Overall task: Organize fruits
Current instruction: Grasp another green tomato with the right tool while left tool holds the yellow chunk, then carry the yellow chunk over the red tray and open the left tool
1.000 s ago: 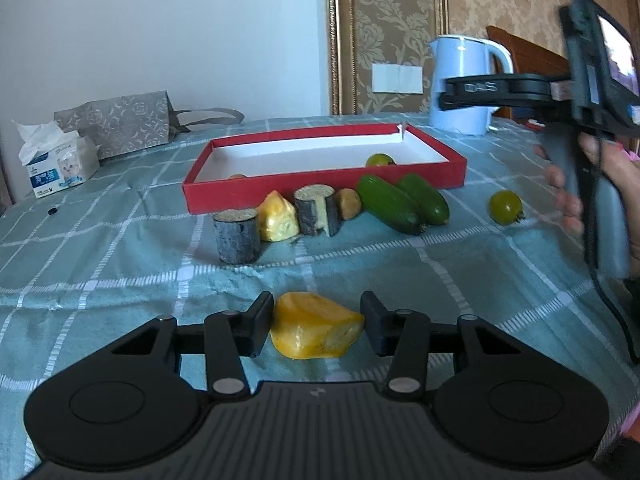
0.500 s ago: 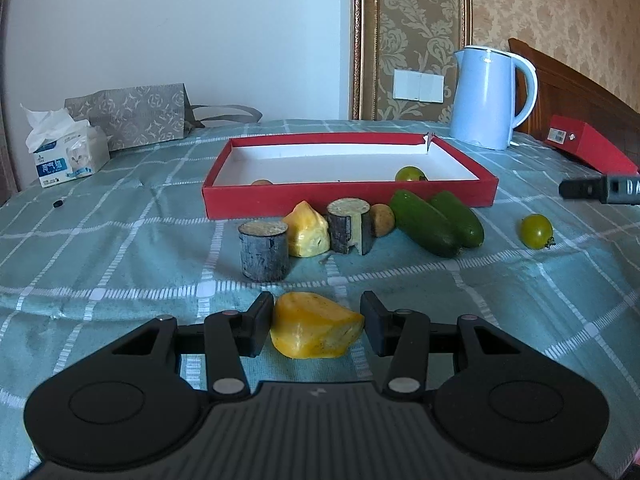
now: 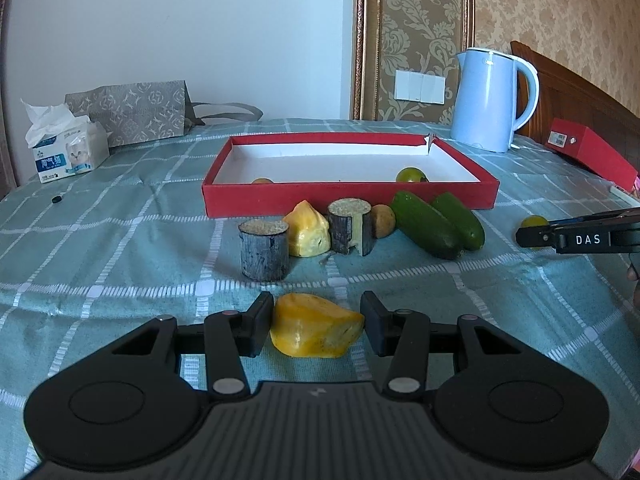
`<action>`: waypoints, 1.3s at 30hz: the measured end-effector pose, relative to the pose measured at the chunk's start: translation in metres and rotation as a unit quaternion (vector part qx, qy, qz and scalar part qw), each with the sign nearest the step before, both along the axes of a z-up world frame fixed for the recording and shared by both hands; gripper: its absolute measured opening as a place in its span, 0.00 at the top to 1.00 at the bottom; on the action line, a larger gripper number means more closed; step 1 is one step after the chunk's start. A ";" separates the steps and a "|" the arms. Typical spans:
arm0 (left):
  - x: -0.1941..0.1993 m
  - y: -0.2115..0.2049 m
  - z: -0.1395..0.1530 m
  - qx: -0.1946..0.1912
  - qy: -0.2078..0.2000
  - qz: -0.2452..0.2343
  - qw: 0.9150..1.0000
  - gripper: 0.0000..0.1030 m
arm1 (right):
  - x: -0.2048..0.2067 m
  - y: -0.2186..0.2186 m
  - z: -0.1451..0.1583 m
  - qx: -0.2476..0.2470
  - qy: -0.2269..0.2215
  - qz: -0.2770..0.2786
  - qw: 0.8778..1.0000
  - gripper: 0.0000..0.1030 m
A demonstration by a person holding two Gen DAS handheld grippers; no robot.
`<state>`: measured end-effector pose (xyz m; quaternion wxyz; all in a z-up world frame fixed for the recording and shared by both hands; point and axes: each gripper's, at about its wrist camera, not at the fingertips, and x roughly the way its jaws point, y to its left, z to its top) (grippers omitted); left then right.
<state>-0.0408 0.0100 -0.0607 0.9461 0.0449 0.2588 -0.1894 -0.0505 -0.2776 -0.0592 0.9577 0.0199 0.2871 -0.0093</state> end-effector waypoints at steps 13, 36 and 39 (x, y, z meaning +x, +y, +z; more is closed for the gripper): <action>0.003 -0.001 0.004 0.000 -0.008 -0.001 1.000 0.55 | 0.012 0.001 0.009 -0.003 -0.026 -0.034 0.999 0.69; 0.091 -0.040 0.067 0.006 -0.088 -0.017 0.996 0.55 | 0.031 0.000 -0.001 0.001 0.002 -0.057 0.998 0.69; 0.116 -0.046 0.062 0.010 -0.070 -0.016 0.997 0.55 | 0.034 -0.002 -0.002 0.009 0.011 -0.051 0.999 0.69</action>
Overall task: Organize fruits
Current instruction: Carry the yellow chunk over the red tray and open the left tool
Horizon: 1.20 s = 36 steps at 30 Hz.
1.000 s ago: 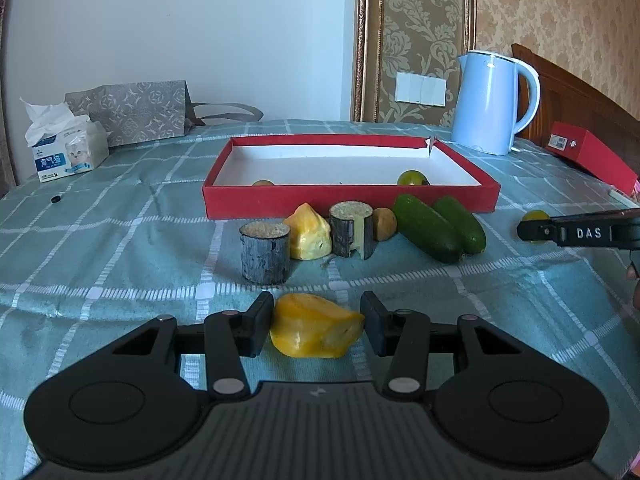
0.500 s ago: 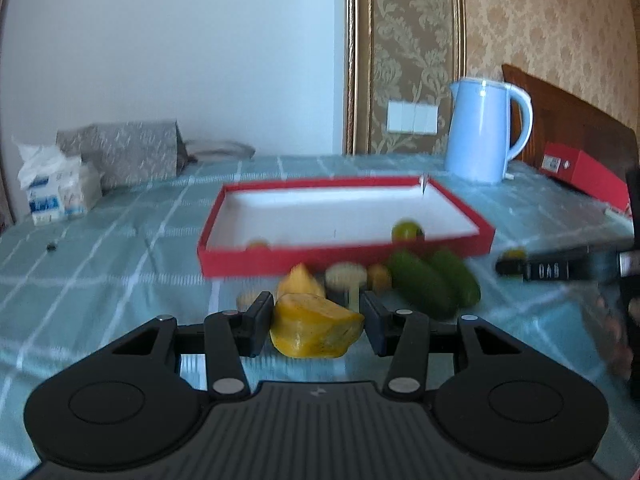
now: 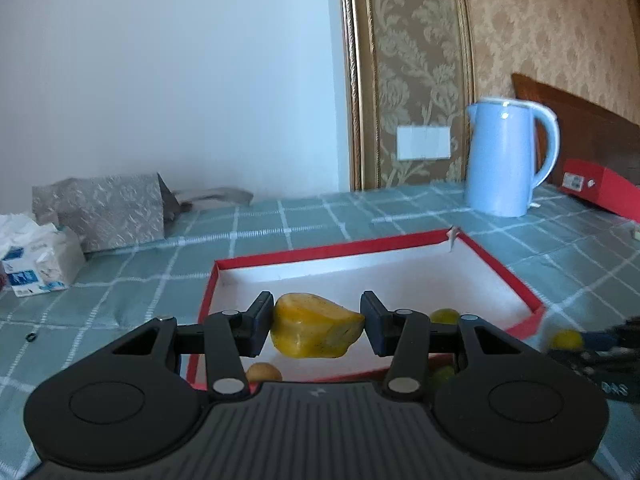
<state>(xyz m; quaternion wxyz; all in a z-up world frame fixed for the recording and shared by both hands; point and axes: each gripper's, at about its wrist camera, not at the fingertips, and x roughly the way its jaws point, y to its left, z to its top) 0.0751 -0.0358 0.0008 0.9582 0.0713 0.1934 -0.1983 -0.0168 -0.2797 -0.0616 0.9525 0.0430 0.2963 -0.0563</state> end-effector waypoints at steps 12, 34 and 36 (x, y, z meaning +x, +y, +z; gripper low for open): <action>0.078 -0.011 -0.023 0.013 0.099 0.008 0.995 0.54 | 0.001 0.005 0.000 -0.015 0.006 0.000 1.000 0.68; -0.003 0.037 -0.011 -0.083 -0.008 0.041 0.996 0.31 | 0.002 0.007 0.000 -0.018 0.008 0.008 1.000 0.60; -0.017 0.041 -0.015 -0.078 -0.008 0.040 0.996 0.31 | 0.002 0.007 0.000 -0.017 0.007 0.008 1.000 0.60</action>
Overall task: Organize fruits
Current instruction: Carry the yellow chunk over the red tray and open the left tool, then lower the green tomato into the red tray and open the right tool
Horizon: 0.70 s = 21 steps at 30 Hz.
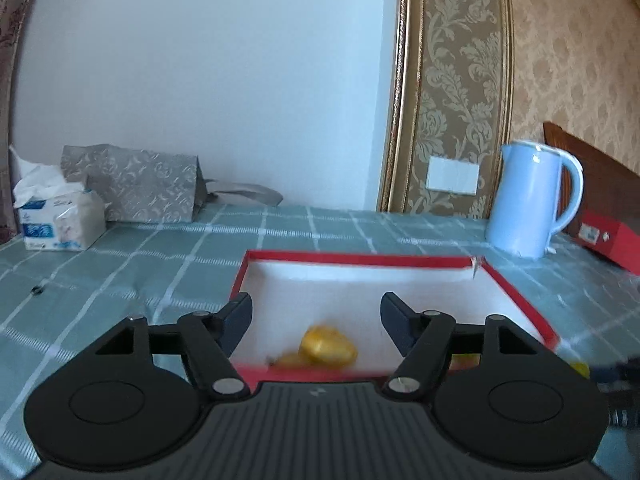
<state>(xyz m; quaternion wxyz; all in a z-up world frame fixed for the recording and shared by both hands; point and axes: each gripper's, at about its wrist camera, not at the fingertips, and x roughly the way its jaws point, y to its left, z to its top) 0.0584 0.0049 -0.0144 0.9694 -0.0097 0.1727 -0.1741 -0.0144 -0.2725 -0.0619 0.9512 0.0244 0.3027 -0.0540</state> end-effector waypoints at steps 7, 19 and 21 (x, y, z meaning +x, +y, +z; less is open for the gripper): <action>-0.047 0.011 -0.017 -0.008 -0.004 -0.055 0.998 0.24 | 0.000 -0.001 0.000 -0.003 0.001 -0.001 1.000 0.61; -0.060 -0.001 -0.032 0.030 0.025 -0.114 0.993 0.24 | -0.008 -0.009 0.002 0.017 -0.018 -0.024 0.999 0.69; -0.059 0.001 -0.033 0.026 0.032 -0.113 0.993 0.24 | -0.012 -0.008 0.003 0.012 -0.025 -0.026 0.999 0.69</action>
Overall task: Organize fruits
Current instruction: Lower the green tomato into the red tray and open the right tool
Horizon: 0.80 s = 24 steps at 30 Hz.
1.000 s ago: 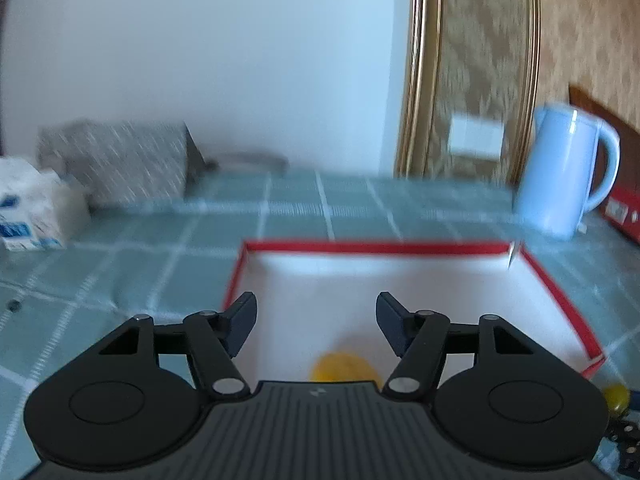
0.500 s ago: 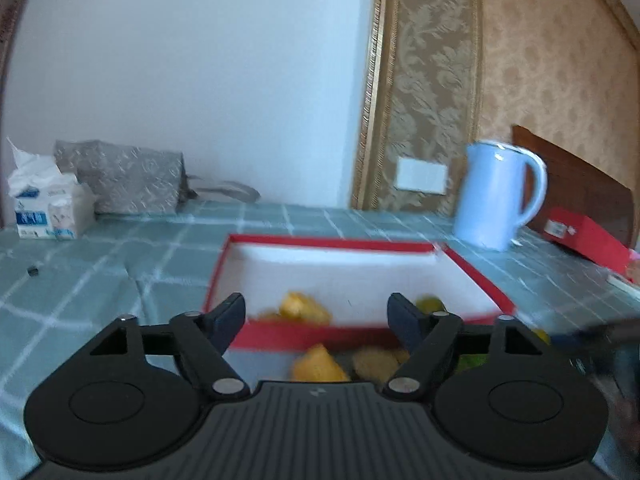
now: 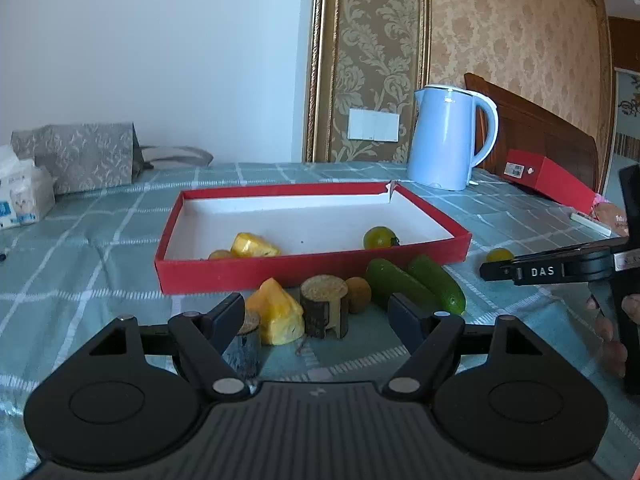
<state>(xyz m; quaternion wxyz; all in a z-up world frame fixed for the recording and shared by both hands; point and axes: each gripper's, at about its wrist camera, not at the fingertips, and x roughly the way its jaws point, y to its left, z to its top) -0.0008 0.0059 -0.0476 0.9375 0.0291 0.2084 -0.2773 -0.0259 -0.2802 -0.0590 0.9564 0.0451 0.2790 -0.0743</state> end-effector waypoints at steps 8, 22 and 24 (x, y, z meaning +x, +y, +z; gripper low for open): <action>0.002 0.001 -0.001 0.000 0.007 0.002 1.000 0.20 | 0.001 0.009 0.023 -0.022 -0.023 0.018 0.999 0.69; 0.002 -0.001 -0.001 0.003 0.007 -0.002 1.000 0.17 | 0.083 0.023 0.038 -0.060 -0.022 0.040 0.997 0.69; 0.002 -0.002 -0.001 0.004 0.008 -0.003 1.000 0.16 | 0.094 0.024 0.034 -0.060 -0.015 0.044 0.997 0.69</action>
